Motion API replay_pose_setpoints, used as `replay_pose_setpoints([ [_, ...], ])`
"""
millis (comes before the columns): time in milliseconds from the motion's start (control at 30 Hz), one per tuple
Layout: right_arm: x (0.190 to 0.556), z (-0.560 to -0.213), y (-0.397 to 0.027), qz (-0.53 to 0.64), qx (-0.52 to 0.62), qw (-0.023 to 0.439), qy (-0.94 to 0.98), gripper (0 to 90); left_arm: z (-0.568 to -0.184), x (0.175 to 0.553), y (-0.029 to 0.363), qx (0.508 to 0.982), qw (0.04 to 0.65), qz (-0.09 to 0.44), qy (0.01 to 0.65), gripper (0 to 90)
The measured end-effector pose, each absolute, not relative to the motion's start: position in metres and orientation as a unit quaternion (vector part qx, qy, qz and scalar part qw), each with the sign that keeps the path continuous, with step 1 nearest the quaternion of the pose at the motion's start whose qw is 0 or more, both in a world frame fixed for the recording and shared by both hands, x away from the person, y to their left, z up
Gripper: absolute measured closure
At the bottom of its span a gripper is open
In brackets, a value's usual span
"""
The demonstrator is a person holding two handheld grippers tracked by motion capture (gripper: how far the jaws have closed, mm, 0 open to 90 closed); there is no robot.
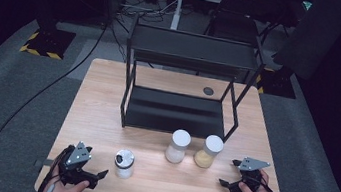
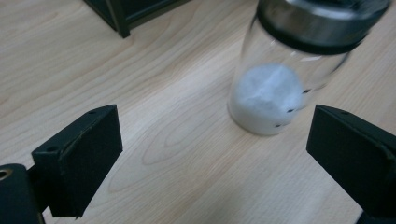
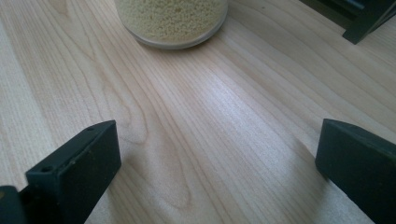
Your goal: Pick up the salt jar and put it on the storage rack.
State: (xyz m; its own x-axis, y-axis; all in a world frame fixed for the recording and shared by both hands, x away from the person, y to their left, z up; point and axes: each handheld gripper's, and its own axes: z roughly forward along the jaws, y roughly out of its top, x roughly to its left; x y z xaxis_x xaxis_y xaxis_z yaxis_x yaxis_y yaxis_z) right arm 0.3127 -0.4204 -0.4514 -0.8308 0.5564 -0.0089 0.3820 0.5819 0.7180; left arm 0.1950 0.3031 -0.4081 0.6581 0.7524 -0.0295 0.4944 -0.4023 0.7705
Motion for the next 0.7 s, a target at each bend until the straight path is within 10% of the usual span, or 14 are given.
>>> replay_pose_setpoints([
  [700, 0.313, -0.451, -0.421, 0.372, 0.265, 0.116, 0.882, 0.0, -0.389, 0.194, 0.287, 0.829, 0.415, 0.163, 0.337, 4.1],
])
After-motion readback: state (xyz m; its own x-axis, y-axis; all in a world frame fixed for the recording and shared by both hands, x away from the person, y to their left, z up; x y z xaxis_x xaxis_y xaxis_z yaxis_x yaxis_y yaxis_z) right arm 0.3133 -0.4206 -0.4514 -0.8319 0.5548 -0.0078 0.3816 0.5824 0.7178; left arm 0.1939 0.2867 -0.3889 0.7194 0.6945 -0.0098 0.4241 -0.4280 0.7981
